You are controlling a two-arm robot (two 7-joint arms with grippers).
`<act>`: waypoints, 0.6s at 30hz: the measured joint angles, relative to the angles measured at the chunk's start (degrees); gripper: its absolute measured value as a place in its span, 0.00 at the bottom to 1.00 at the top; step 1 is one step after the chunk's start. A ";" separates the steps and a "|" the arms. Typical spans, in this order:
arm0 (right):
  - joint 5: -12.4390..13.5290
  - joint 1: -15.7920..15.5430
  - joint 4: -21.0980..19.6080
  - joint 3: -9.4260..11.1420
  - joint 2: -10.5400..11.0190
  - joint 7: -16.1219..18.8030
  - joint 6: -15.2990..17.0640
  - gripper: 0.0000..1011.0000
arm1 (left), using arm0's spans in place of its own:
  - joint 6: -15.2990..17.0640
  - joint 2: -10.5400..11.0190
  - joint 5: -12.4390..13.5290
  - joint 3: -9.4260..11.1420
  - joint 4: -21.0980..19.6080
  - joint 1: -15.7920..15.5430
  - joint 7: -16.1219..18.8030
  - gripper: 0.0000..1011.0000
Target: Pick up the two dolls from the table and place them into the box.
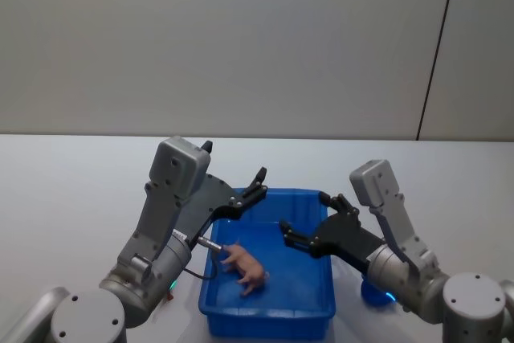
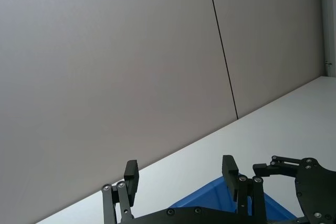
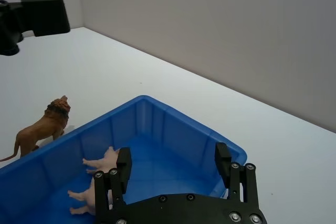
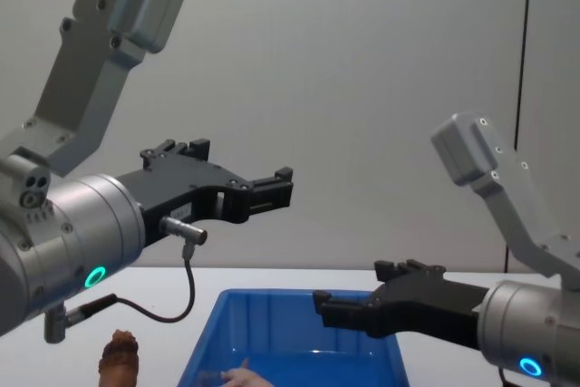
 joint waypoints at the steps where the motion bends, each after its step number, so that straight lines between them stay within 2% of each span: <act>1: 0.03 0.00 0.00 0.02 0.00 -0.19 0.04 0.95 | 0.00 0.00 0.00 0.00 0.00 0.00 0.00 0.99; 2: 0.07 0.00 -0.01 0.06 0.02 -0.40 0.09 0.99 | 0.00 0.00 0.00 0.00 0.00 0.00 0.00 0.99; 9: 1.04 -1.39 -2.06 0.63 0.79 -3.04 0.68 0.99 | 0.00 0.00 0.00 0.00 0.00 0.00 0.00 0.99; 18: 2.72 -5.93 -7.83 1.71 3.22 -7.00 1.52 0.99 | 0.00 0.00 0.00 0.00 0.00 0.00 0.00 0.99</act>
